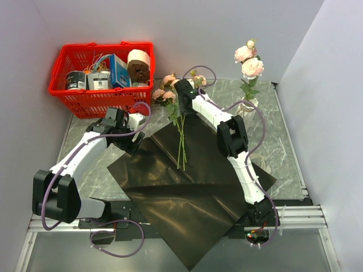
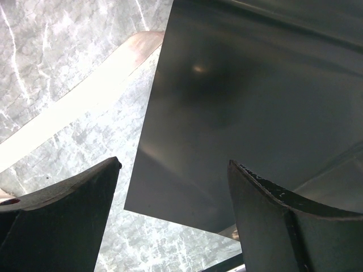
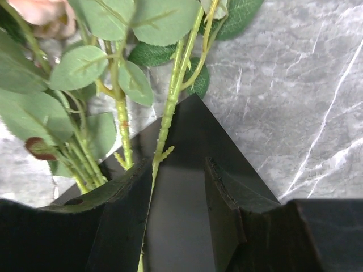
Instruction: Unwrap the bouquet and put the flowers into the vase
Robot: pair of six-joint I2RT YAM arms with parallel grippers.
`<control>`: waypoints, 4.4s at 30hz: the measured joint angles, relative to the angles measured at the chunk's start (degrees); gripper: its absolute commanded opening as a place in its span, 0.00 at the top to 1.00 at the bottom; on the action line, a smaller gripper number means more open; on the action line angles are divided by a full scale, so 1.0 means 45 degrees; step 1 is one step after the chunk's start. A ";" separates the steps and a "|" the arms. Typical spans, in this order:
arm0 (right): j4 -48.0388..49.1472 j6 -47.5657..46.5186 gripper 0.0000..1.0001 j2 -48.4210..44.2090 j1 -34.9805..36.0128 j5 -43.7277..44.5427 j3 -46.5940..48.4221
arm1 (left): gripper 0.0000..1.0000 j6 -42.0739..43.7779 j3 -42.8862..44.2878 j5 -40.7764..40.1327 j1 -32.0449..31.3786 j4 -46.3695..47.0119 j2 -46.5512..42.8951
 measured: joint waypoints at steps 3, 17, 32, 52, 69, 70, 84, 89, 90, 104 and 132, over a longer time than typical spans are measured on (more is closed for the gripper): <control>-0.0413 -0.0087 0.49 0.0374 0.0000 -0.0010 0.0374 | 0.16 0.0010 0.0000 0.0010 0.0102 -0.0087 -0.0175; -0.0525 0.0151 0.61 0.0491 0.0500 -0.0253 0.0185 | 0.16 0.0223 -0.0024 0.0058 0.0199 -0.0306 -0.0850; 0.1909 0.0894 1.00 -0.2759 0.0646 0.0019 -0.5804 | 0.16 0.0335 -0.0359 0.0282 0.0257 -0.0432 -0.1083; 0.8306 -0.2982 1.00 -0.9054 0.1180 0.0311 -0.8529 | 0.16 0.0330 -0.0364 0.0389 0.0257 -0.0461 -0.1166; 1.7811 -0.9267 1.00 -1.6937 0.1923 0.1292 -1.3294 | 0.16 0.0321 -0.0350 0.0573 0.0257 -0.0461 -0.1156; 1.8370 -0.9447 1.00 -1.7165 0.1588 0.1501 -1.3551 | 0.16 0.0321 -0.0335 0.0602 0.0257 -0.0461 -0.1151; 2.2255 -0.9520 1.00 -1.7369 -0.2307 0.2361 -1.6300 | 0.16 0.0277 0.0146 0.0729 0.0257 -0.0491 -0.0646; 2.2911 -0.9287 1.00 -1.7097 -0.3254 0.2229 -1.6286 | 0.16 0.0282 0.0437 0.0767 0.0257 -0.0500 -0.0379; 2.3076 -0.9214 1.00 -1.6976 -0.3419 0.2200 -1.6276 | 0.16 0.0282 0.0457 0.0772 0.0257 -0.0500 -0.0350; 2.4407 -0.9447 1.00 -1.4892 -0.4114 0.1875 -1.5276 | 0.16 0.0282 0.0461 0.0855 0.0257 -0.0491 0.0175; 2.4635 -1.0292 0.46 -1.4649 -0.2958 0.2715 -1.7204 | 0.16 0.0287 0.0461 0.0947 0.0257 -0.0393 0.0457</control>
